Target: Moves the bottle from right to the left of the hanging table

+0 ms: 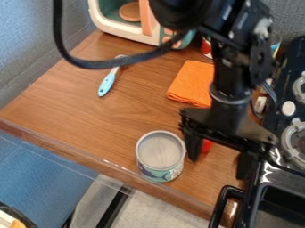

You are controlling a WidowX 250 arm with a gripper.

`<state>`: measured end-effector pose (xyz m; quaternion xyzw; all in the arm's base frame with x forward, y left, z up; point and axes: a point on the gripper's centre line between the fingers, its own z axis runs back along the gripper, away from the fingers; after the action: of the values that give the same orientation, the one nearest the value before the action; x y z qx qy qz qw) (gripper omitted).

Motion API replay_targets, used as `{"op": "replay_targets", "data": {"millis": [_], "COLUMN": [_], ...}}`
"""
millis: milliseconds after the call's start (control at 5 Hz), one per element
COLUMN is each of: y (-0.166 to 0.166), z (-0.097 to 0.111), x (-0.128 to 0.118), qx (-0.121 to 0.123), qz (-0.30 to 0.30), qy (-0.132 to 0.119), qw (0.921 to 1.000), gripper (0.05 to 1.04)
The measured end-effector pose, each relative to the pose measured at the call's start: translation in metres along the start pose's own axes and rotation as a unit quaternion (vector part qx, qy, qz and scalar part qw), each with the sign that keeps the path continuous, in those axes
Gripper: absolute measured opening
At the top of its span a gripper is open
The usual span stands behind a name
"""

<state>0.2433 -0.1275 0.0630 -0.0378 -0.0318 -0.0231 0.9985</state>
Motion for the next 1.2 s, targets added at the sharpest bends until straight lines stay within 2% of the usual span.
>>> {"op": "replay_targets", "data": {"millis": [200,400,600,800,1200], "y": [-0.007,0.002,0.020,0.041,0.096], "z": [-0.008,-0.023,-0.034,-0.037,-0.027], "x": [-0.002,-0.003,-0.003,-0.002,0.001], "qx": [-0.030,-0.045,-0.053,-0.056,-0.055], "qz": [-0.015,-0.021,-0.034,-0.055,-0.077], "qy": [-0.005,0.009,0.025,0.041,0.067], "qw": [0.9994,0.9987,0.9977,0.9961,0.9933], "gripper": [1.001,1.001,1.000,1.000,0.999]}}
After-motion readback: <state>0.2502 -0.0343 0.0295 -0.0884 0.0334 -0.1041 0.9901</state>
